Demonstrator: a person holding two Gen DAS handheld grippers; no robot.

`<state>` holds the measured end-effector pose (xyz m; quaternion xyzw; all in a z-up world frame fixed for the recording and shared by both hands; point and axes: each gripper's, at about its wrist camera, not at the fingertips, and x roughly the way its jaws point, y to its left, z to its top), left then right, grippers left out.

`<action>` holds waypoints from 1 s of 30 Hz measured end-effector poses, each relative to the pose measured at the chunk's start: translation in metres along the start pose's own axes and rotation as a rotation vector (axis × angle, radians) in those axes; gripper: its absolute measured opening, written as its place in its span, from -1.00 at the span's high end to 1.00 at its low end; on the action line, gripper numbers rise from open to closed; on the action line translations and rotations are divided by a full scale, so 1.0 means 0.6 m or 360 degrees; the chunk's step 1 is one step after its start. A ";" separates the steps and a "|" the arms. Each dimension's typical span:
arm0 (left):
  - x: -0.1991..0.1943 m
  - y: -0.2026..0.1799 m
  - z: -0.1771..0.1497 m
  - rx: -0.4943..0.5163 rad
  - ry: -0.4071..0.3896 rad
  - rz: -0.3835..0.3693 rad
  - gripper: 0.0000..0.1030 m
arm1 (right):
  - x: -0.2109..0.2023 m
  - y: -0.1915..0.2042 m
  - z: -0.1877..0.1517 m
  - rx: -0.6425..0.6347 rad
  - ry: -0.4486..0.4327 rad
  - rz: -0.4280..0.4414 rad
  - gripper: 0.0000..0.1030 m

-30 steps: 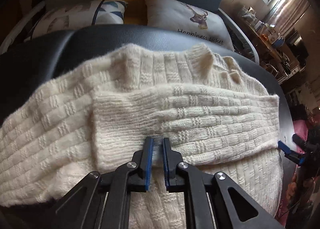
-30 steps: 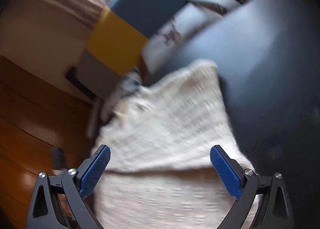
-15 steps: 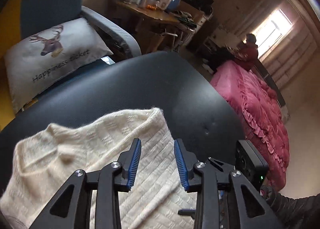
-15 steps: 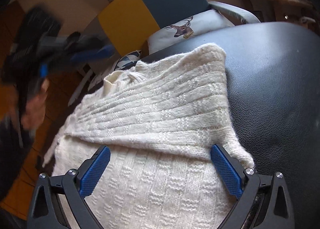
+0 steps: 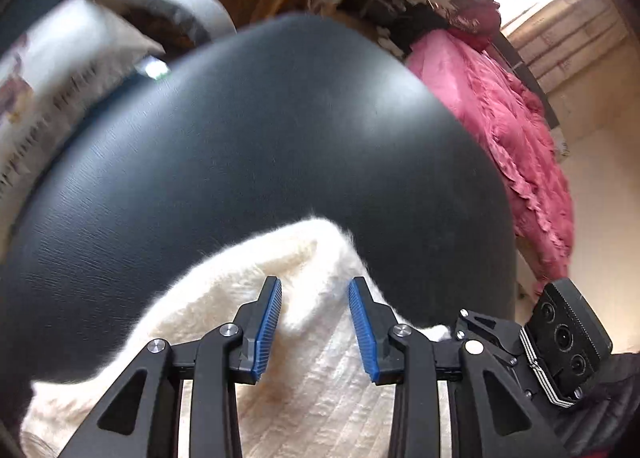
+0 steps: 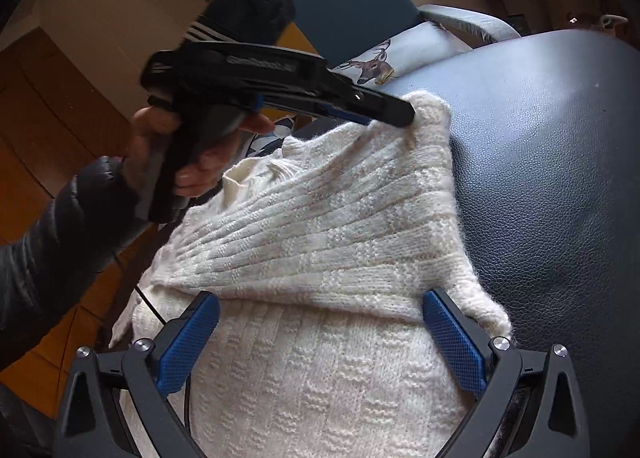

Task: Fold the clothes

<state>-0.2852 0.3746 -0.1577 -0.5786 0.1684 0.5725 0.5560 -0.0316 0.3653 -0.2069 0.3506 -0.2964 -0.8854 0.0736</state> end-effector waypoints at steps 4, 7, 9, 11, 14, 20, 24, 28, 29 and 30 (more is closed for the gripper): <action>0.017 -0.012 -0.006 0.0085 -0.0055 0.0162 0.79 | 0.000 0.000 -0.001 -0.0002 -0.0006 -0.0002 -1.00; 0.025 -0.027 -0.013 0.0178 -0.0128 0.0326 0.87 | 0.004 0.004 -0.002 -0.0013 -0.0005 -0.0022 -1.00; 0.031 -0.037 -0.018 0.0238 -0.0179 0.0433 0.86 | 0.009 0.010 -0.002 -0.0040 0.0006 -0.0057 -1.00; 0.025 -0.043 -0.024 0.0215 -0.0240 0.0466 0.86 | 0.013 0.017 -0.003 -0.0074 0.0022 -0.0100 -1.00; 0.016 -0.050 -0.030 0.0144 -0.0299 0.0512 0.74 | 0.016 0.022 -0.003 -0.0100 0.0034 -0.0134 -1.00; -0.096 -0.028 -0.080 -0.0143 -0.0586 0.0470 0.62 | 0.017 0.029 -0.003 -0.0130 0.0047 -0.0175 -1.00; -0.170 0.010 -0.188 -0.0363 -0.0740 0.0468 0.62 | 0.008 0.041 0.003 -0.0166 0.0023 -0.0225 -0.99; -0.204 0.029 -0.307 -0.0475 -0.0786 0.0597 0.62 | -0.009 0.070 0.030 -0.0242 -0.0041 -0.0275 -0.98; -0.210 0.033 -0.332 -0.0510 -0.0796 0.0620 0.62 | -0.009 0.080 0.045 -0.0276 -0.0053 -0.0290 -0.98; -0.216 0.037 -0.358 -0.0546 -0.0806 0.0644 0.62 | 0.000 0.087 0.063 -0.0315 -0.0056 -0.0323 -0.98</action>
